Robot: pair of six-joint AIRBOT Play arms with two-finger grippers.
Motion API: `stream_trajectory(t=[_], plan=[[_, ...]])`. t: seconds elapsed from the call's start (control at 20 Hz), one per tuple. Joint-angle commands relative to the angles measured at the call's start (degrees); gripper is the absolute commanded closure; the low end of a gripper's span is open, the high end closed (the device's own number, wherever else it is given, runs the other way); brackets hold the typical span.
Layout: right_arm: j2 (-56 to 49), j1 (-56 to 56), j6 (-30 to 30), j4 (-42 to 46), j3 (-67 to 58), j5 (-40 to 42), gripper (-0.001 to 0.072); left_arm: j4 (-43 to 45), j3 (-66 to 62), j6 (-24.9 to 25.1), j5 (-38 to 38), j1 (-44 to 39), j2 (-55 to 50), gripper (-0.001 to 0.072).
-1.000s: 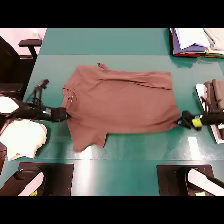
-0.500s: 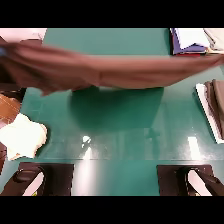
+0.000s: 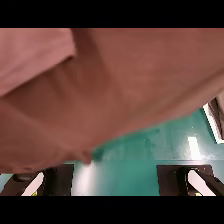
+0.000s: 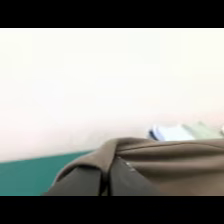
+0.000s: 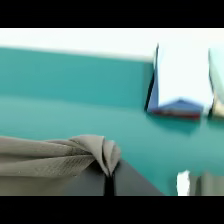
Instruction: Fold the shirts.
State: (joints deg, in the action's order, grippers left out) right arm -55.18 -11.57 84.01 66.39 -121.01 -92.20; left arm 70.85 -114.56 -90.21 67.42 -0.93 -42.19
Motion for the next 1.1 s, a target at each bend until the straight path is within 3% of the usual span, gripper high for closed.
stream_trajectory(t=[0.0,0.15,0.45,0.6,0.75,0.85,1.05], plan=[[-2.78,-0.02,1.49,1.73,7.93,-3.48,0.0698,3.21,3.89,-0.87,7.98,0.09,-7.08,0.0678],[-8.57,2.40,1.38,3.02,18.03,-3.87,0.0698,0.33,11.93,0.68,11.54,0.09,-17.16,0.0678],[-29.88,8.74,1.01,5.75,26.80,-2.60,0.0698,-2.14,22.45,2.23,8.74,0.09,-39.36,0.0677],[-40.24,8.76,1.01,5.25,21.57,0.33,0.0697,-2.58,22.43,5.60,0.48,0.09,-47.34,0.0677],[-46.64,8.76,1.01,5.16,12.70,4.98,0.0698,-2.64,22.43,5.79,-10.19,0.11,-50.27,0.0677],[-48.98,8.76,0.98,5.18,7.10,5.95,0.0697,-2.64,22.10,5.81,-13.20,0.11,-50.36,0.0677],[-47.06,8.76,-1.57,5.64,8.17,4.57,0.0698,-2.05,21.24,7.43,-2.05,0.15,-50.01,0.0678]])
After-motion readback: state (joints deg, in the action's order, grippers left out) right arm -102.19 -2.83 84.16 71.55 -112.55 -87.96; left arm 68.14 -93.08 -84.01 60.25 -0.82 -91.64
